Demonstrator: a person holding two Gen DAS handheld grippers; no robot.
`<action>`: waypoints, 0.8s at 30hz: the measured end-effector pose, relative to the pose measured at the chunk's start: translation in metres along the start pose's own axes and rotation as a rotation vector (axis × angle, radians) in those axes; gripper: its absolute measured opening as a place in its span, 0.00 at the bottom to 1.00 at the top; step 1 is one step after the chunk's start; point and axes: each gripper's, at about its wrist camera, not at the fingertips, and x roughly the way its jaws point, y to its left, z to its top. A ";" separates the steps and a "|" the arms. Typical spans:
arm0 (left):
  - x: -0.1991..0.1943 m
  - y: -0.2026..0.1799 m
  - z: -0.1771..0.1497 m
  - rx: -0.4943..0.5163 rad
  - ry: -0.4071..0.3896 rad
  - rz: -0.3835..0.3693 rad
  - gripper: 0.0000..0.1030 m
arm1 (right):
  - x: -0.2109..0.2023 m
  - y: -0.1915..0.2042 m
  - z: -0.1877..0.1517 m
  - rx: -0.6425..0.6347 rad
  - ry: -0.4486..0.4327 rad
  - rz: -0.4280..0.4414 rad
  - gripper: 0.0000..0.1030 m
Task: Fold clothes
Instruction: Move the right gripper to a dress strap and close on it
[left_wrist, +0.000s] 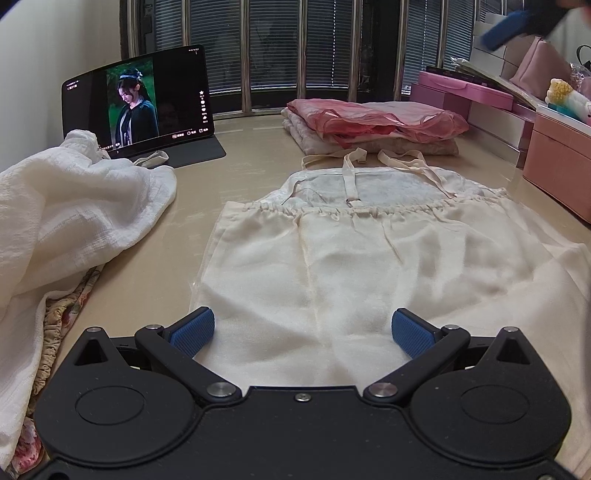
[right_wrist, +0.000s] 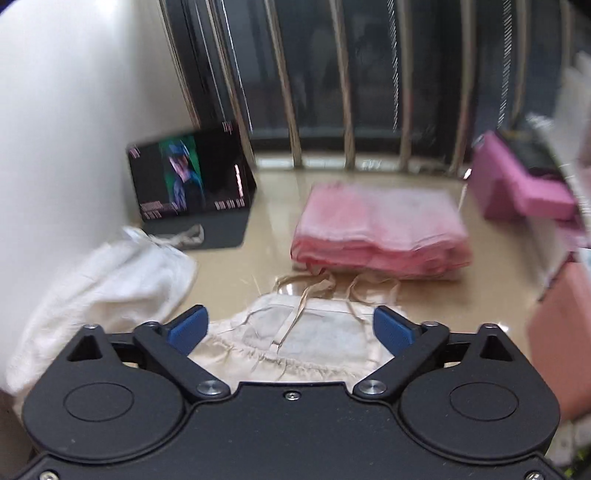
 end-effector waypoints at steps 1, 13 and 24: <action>0.000 0.000 0.000 0.000 0.000 -0.001 1.00 | 0.020 0.000 0.006 0.012 0.028 -0.002 0.91; 0.002 0.001 0.000 0.000 0.000 0.001 1.00 | 0.171 -0.008 0.013 0.085 0.278 -0.082 0.63; 0.002 0.002 0.000 -0.001 0.000 0.001 1.00 | 0.197 -0.012 0.003 0.123 0.212 -0.164 0.39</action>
